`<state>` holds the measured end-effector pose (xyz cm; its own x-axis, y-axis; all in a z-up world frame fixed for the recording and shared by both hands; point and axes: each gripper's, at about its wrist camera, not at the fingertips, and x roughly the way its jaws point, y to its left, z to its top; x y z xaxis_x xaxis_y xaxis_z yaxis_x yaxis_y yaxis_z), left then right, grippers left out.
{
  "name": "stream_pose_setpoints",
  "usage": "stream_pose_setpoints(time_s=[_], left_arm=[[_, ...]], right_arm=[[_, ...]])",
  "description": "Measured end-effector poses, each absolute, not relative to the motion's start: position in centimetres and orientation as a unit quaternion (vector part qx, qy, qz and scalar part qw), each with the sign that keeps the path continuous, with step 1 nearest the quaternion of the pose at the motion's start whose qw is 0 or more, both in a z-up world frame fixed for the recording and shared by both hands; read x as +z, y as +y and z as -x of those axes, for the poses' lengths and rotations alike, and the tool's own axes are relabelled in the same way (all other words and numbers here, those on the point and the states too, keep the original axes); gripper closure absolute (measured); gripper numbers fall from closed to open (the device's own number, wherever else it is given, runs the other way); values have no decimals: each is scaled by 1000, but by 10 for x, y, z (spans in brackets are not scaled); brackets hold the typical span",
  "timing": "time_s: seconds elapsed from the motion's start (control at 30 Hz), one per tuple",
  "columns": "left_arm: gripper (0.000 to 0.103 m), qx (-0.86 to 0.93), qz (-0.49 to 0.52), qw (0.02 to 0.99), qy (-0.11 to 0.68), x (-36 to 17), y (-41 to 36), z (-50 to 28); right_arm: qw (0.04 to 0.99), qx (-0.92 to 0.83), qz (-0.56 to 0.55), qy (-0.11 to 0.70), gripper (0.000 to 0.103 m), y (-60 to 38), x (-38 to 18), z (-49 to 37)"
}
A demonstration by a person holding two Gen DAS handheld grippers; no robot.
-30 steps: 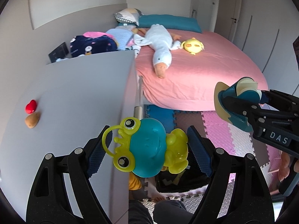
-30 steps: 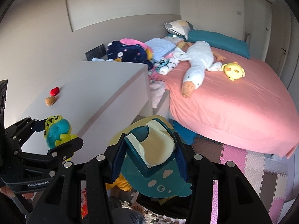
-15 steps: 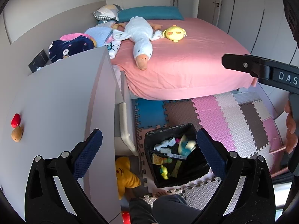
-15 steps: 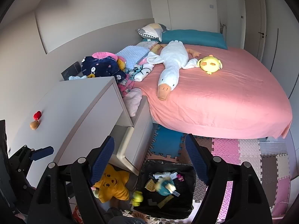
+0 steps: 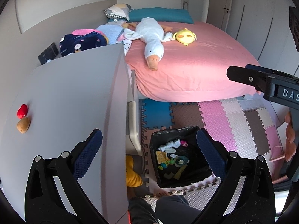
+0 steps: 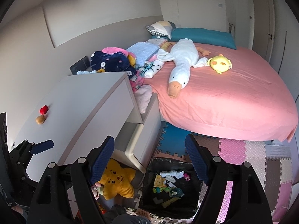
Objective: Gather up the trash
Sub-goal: 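Move both open tools back over the desk toys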
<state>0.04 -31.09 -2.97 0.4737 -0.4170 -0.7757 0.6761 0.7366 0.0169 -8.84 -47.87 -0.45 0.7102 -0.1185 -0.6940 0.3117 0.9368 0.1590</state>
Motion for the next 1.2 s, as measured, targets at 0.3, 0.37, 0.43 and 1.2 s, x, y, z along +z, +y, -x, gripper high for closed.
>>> stream_pose_setpoints(time_s=[0.3,0.37,0.43,1.2], left_arm=[[6,-290,-137,858,400,-29,-277,-17],[6,-281,-133,862,401,-30,-267,-21],[6,-272,-130,865,401,-30,-257,-25],[6,-180,-82,891,408,-38,-151,-76]], right_arm=[[919,-86,-119,367,25,-444,-5,66],[919,-77,-120,368,25,-437,-5,61],[919,-68,-117,370,25,-426,-7,53],[923,14,-91,375,25,-329,-11,-24]])
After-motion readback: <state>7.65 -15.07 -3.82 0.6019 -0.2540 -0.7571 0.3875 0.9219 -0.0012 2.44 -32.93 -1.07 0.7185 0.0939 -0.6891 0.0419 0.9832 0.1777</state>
